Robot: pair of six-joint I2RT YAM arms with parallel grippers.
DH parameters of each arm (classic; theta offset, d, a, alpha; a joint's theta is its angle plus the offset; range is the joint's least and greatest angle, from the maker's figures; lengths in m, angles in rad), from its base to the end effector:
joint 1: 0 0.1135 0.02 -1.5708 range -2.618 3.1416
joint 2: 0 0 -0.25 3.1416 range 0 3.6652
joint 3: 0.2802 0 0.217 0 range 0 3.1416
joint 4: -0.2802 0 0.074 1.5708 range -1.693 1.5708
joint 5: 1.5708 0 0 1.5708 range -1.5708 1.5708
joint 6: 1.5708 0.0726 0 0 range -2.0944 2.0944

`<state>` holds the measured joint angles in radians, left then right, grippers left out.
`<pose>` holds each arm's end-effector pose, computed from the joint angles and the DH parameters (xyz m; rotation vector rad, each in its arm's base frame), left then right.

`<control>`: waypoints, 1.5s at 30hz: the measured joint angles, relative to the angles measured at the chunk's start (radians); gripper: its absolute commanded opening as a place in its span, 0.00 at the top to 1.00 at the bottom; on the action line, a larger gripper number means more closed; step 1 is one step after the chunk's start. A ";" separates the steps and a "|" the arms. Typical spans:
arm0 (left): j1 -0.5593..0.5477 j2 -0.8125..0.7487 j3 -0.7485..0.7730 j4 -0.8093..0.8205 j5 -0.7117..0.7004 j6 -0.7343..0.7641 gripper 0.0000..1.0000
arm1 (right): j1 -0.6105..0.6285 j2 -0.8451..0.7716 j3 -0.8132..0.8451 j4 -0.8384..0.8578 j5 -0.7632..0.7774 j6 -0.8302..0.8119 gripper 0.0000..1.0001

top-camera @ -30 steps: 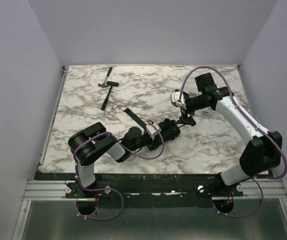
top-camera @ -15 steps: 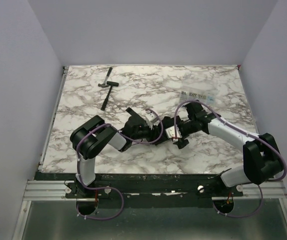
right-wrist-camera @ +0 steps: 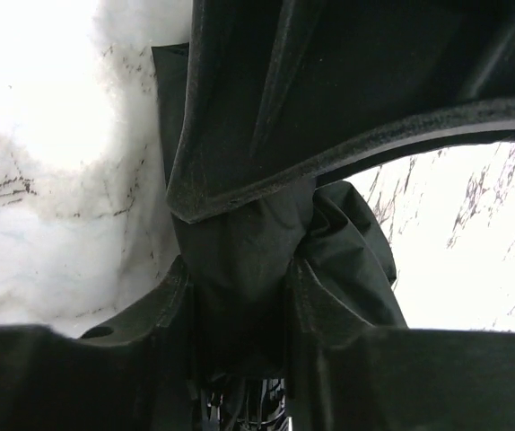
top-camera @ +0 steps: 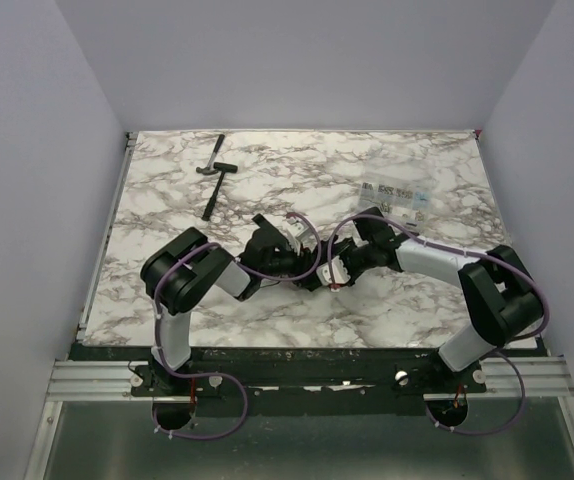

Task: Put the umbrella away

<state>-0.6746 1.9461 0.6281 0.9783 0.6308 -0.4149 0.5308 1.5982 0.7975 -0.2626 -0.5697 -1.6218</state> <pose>0.2442 -0.2501 0.1150 0.7245 1.9446 -1.3053 0.2223 0.1759 0.1374 -2.2079 0.9826 0.2789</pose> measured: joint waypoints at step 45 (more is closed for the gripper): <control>-0.047 -0.173 -0.083 -0.335 -0.501 -0.916 1.00 | 0.180 -0.059 -0.006 -0.167 0.011 0.064 0.91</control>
<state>-0.7212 1.7733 0.5449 0.6437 0.1295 -1.3312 0.7113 1.5391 0.7918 -0.4294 -0.5583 -1.5574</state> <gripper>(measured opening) 0.017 0.398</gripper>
